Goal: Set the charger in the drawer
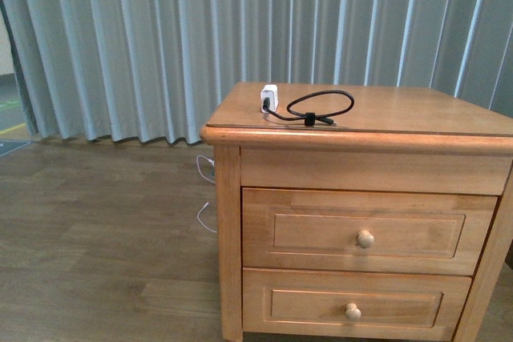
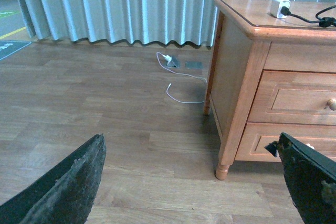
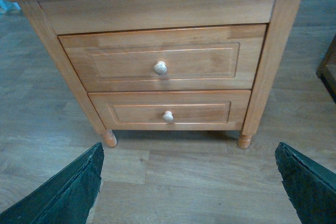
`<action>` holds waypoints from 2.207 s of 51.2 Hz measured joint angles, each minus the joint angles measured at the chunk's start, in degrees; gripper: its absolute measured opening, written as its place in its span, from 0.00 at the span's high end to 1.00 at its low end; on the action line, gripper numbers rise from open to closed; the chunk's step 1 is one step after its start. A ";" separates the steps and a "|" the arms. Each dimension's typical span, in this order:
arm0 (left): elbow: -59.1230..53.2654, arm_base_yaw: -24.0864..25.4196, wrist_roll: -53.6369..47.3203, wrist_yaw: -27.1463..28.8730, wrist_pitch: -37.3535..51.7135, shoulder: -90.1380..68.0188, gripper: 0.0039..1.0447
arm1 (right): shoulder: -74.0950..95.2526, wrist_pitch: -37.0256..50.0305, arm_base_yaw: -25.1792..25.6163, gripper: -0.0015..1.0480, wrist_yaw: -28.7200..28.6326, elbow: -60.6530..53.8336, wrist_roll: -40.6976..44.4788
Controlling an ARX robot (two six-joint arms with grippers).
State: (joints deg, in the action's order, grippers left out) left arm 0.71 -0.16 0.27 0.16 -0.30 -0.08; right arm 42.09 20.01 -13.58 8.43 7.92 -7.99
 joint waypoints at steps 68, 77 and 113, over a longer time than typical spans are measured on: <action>0.00 0.00 0.00 0.00 0.00 0.00 0.05 | 90.05 20.46 -1.90 0.08 4.13 60.52 0.83; 0.00 0.00 0.00 0.00 0.00 0.00 0.05 | 92.74 19.98 -0.79 0.08 4.17 63.54 1.20; 0.00 0.00 -0.02 0.00 0.00 0.00 0.05 | 94.92 20.61 -0.61 0.33 5.97 64.59 1.79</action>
State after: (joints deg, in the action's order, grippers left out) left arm 0.71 -0.16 0.25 0.16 -0.30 -0.08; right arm 137.01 40.62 -14.20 14.39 72.51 -6.20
